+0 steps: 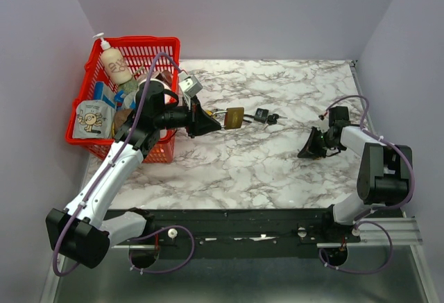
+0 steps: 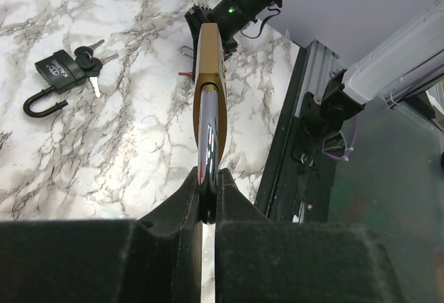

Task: Lock with the key
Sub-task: Place the key at the center of the board.

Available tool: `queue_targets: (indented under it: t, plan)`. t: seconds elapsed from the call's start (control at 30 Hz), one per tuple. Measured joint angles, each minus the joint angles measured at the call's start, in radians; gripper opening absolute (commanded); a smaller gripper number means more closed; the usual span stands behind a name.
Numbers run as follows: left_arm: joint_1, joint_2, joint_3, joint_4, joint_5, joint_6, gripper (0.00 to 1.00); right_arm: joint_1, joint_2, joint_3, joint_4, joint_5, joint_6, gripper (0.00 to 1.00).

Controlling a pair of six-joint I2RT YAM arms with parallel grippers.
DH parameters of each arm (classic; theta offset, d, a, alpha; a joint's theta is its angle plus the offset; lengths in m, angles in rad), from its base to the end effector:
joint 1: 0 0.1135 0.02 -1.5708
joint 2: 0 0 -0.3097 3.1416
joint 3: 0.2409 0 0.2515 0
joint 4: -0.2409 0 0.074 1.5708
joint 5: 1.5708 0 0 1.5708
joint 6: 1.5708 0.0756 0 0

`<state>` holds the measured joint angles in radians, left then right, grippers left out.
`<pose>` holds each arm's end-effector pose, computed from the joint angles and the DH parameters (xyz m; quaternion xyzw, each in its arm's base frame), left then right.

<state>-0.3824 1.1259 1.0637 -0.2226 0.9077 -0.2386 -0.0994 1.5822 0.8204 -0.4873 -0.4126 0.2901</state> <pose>0.2096 -0.1485 0.4039 0.3139 0.6985 -0.4988 0.4059 0.2886 0.0017 0.1621 0.1548 0.9542 0.2162 0.1368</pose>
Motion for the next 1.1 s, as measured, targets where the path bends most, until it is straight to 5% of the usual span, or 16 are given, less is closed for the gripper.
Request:
queue_targets:
  t: [0.47, 0.73, 1.1]
  plan:
    - [0.000, 0.000, -0.001, 0.000, 0.000, 0.003, 0.00, -0.028, -0.001, -0.010, -0.007, 0.034, 0.004, 0.12]
    - [0.000, 0.000, -0.010, 0.000, 0.000, 0.006, 0.00, -0.041, -0.005, -0.011, -0.011, 0.029, 0.011, 0.45]
    - [0.000, 0.000, -0.010, 0.000, 0.000, 0.006, 0.00, -0.040, -0.023, -0.011, -0.032, 0.023, -0.005, 0.47]
